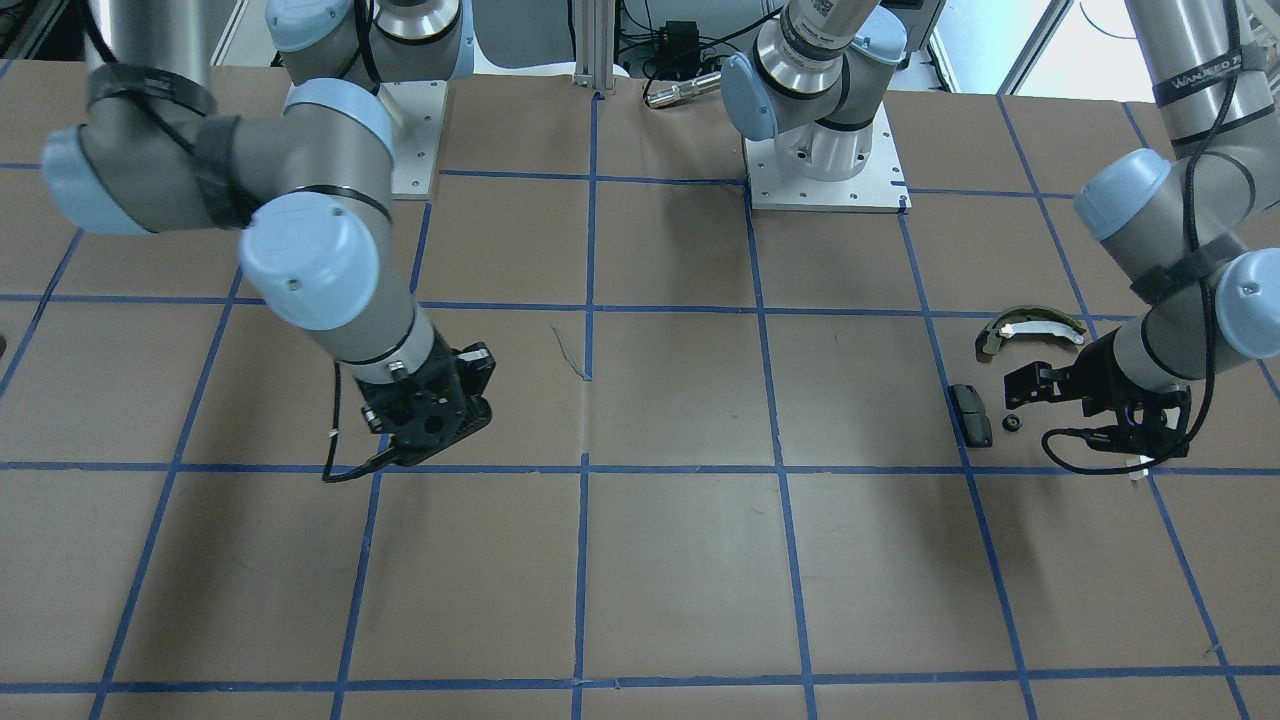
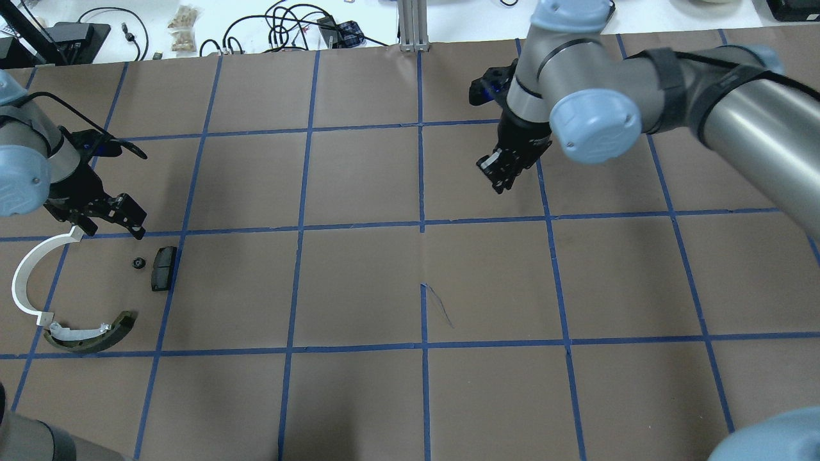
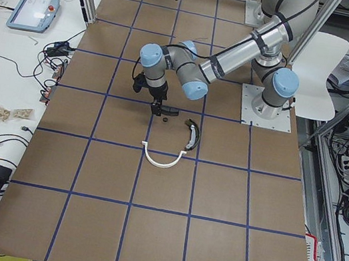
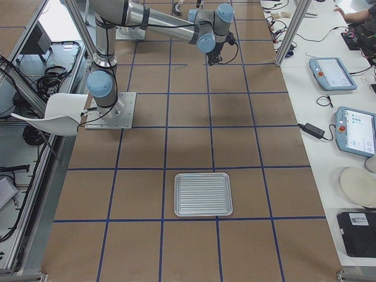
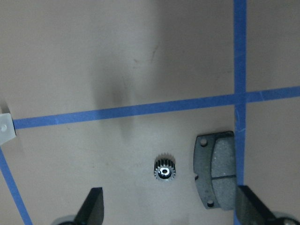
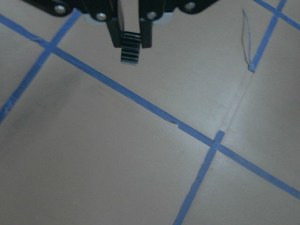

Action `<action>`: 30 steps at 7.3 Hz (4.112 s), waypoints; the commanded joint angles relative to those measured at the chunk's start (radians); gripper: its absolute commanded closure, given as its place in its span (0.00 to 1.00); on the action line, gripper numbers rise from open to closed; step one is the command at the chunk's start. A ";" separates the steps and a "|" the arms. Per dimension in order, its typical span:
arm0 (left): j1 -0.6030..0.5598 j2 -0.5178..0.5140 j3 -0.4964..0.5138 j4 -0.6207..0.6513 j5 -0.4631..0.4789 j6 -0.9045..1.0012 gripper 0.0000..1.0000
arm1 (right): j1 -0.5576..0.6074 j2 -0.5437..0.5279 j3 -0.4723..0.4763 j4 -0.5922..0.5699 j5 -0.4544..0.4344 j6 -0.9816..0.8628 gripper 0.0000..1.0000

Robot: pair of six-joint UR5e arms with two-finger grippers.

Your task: Place bearing gear from tray to pile

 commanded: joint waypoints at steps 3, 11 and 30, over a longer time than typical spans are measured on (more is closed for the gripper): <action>-0.130 0.129 -0.014 -0.109 -0.088 -0.267 0.00 | 0.200 0.040 0.154 -0.309 0.082 0.291 1.00; -0.422 0.094 -0.034 -0.079 -0.099 -0.690 0.00 | 0.215 0.092 0.146 -0.472 0.080 0.386 0.00; -0.777 -0.152 -0.146 0.463 -0.097 -0.988 1.00 | -0.250 -0.334 -0.087 0.418 -0.072 0.375 0.00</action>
